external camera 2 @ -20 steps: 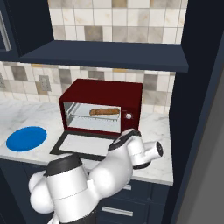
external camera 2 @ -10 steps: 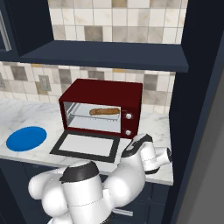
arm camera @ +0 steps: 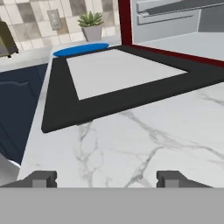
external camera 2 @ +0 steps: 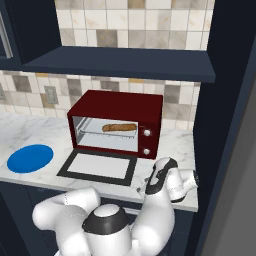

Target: Pull the toaster oven rack outwards. Pick up the baguette from the plate and place it on the toaster oven rack. Close the toaster oven door fully and set the temperature to the lowest setting.

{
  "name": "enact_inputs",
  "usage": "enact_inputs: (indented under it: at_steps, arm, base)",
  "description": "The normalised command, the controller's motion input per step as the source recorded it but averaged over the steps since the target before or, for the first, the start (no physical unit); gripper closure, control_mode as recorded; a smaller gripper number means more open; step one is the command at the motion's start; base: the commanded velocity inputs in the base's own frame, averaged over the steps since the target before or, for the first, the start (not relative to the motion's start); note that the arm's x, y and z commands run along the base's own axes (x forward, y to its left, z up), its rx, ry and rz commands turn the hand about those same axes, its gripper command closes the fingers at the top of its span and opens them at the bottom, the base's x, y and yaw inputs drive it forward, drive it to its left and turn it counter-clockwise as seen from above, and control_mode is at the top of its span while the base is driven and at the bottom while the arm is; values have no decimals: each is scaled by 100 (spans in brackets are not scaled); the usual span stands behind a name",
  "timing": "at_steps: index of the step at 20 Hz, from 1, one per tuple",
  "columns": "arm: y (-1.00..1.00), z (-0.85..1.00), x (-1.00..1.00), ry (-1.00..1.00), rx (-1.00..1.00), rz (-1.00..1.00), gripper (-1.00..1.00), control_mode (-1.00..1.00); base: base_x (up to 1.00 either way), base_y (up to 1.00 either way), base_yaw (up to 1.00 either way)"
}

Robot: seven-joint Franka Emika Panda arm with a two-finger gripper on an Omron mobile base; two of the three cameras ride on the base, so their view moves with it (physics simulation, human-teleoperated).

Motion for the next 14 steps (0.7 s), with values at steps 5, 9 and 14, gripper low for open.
enact_inputs:
  at_steps: [5,9,14]
  arm:
    - [20,-9,0,0,0,-1,-100,-100]
    - [29,-7,0,0,0,-3,-100,-100]
    - [37,-11,0,0,0,-4,-100,-100]
  base:
    - [0,0,0]
    - [0,0,0]
    - [0,0,0]
